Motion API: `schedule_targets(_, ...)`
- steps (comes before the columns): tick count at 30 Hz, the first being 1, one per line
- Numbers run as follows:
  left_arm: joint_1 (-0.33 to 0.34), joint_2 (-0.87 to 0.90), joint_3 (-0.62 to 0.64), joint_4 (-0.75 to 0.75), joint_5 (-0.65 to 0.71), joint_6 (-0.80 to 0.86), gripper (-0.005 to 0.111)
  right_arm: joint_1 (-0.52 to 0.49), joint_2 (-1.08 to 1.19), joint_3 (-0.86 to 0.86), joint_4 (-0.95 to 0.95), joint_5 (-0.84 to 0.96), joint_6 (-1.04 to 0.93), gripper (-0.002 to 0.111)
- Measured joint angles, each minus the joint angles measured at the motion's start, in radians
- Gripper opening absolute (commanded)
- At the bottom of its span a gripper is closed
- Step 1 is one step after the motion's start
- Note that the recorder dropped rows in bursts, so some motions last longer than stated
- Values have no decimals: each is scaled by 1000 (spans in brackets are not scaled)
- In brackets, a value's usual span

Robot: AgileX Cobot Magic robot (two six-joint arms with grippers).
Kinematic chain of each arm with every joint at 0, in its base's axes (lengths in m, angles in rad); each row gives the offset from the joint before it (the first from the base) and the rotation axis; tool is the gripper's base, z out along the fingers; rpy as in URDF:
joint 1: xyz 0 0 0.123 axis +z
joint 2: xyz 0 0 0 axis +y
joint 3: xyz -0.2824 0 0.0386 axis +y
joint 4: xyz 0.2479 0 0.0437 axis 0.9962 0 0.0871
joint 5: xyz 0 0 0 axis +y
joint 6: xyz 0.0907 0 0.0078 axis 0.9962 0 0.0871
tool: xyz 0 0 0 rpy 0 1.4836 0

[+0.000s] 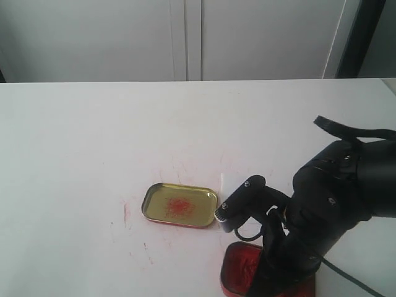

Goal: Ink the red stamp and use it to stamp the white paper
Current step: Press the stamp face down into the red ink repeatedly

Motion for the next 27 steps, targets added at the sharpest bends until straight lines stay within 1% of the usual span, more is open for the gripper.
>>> schedule_targets(3,0,0,0,0,0,0,0,0,-29,0,0,-4,6,0)
schedule_targets(12,0,0,0,0,0,0,0,0,-42,0,0,-100,34,0)
schedule_targets(27,0,0,0,0,0,0,0,0,-46,1,0,-135,36,0)
